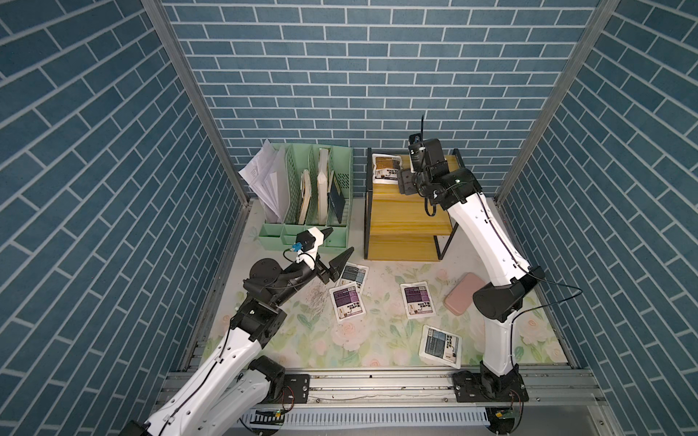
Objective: Place the bagged coffee beans on the shelf by color
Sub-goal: Place the bagged coffee beans on the shelf.
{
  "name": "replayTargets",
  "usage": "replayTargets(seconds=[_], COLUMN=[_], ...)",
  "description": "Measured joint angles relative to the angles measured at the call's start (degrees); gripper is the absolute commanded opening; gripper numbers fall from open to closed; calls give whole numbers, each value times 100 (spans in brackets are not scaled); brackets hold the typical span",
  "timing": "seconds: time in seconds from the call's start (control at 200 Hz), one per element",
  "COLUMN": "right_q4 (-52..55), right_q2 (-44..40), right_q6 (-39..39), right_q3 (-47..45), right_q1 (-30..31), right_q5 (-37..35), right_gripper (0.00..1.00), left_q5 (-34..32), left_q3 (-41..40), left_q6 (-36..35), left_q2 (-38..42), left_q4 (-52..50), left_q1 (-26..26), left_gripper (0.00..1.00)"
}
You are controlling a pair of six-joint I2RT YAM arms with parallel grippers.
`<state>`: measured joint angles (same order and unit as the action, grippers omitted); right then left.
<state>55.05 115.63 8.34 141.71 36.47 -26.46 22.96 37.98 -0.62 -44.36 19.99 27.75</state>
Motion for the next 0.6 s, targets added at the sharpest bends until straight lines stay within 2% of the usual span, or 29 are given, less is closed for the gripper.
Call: replayTargets(seconds=[0.24,0.595], right_q4=[50,50], right_q2=[0,-85], right_q6=[2,42], right_q3=[-2,-138], right_q1=[-9,-162], right_q5=[-286,-337], right_gripper=[79,80], left_q5=[-26,-48], left_q3=[-11,-37], left_q6=[0,0], left_q2=[15,9], left_q4=[-9,-26], left_q1=[0,0], left_gripper=[81,81])
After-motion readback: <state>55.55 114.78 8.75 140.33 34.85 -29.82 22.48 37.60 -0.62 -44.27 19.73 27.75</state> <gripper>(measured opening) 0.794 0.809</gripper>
